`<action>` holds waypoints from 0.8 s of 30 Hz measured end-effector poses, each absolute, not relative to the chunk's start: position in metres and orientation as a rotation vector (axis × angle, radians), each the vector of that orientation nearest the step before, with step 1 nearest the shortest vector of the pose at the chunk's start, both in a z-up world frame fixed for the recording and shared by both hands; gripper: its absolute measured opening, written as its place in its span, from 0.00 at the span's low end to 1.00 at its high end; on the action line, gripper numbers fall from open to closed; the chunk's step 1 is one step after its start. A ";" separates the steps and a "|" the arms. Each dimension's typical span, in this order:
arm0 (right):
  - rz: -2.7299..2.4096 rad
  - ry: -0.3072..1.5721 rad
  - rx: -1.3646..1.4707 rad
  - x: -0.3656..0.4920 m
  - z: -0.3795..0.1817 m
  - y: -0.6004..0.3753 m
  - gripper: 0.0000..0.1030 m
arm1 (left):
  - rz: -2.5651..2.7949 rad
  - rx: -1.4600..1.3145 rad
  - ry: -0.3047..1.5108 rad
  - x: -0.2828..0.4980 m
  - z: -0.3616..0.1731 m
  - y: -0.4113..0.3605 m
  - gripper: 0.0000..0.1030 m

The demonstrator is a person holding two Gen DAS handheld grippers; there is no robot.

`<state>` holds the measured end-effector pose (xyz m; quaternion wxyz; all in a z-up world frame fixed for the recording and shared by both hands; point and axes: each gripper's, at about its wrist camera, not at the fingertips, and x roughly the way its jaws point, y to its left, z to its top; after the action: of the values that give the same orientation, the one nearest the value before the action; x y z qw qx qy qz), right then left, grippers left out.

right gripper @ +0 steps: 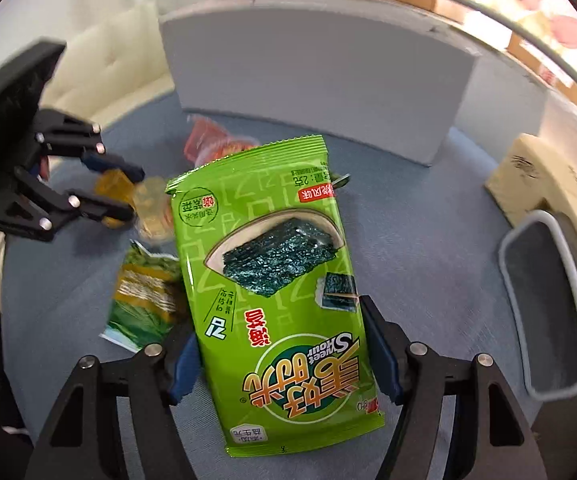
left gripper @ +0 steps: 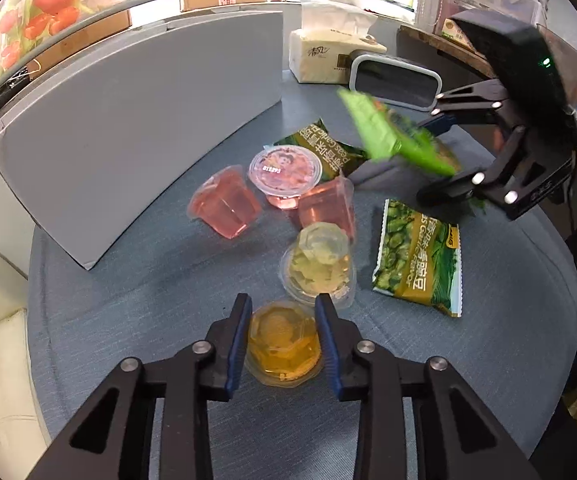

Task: Organize snacks
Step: 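Grasp a yellow jelly cup with the left tool while the right tool grasps a seaweed packet, then drop the jelly cup and seaweed packet into the white box with both tools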

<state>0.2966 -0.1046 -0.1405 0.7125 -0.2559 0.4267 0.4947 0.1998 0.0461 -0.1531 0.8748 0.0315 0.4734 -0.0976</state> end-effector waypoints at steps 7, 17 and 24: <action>1.072 0.934 -0.545 0.275 -0.128 -0.120 0.72 | -0.203 0.027 0.961 0.188 -0.143 0.050 0.35; 1.015 0.916 -0.498 0.247 -0.101 -0.118 0.72 | -0.149 -0.013 0.883 0.165 -0.104 0.055 0.35; 0.899 0.884 -0.443 0.227 -0.060 -0.108 0.72 | -0.079 -0.085 0.775 0.153 -0.056 0.067 0.35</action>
<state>0.2273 -0.1083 -0.0601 0.7851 -0.2054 0.4097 0.4168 0.1532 0.0667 -0.0563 0.9243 -0.0413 0.3774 -0.0386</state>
